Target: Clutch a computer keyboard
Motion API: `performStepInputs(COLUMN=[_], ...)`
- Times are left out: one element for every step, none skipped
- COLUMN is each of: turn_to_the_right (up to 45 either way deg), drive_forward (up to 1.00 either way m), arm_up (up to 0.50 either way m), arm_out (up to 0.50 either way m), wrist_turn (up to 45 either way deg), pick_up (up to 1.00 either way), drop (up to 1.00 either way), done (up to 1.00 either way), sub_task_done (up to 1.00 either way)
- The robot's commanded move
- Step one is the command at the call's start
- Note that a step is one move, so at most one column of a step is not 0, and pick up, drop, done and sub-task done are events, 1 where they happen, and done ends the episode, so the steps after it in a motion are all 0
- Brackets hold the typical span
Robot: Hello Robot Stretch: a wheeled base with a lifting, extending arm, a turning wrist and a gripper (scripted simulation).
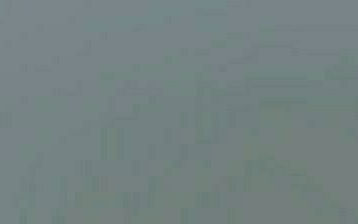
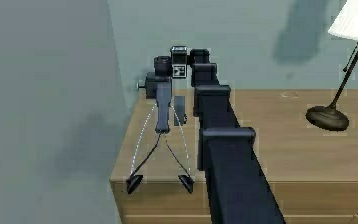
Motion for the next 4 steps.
performStepInputs(turn_to_the_right=[0.0,0.0,0.0,0.0], drive_forward=[0.00,0.00,0.00,0.00], arm_up=[0.00,0.00,0.00,0.00], arm_out=[0.00,0.00,0.00,0.00], wrist_turn=[45.0,45.0,45.0,45.0], pick_up=[0.00,0.00,0.00,0.00], drop=[0.00,0.00,0.00,0.00], done=[0.00,0.00,0.00,0.00], sub_task_done=[0.00,0.00,0.00,0.00])
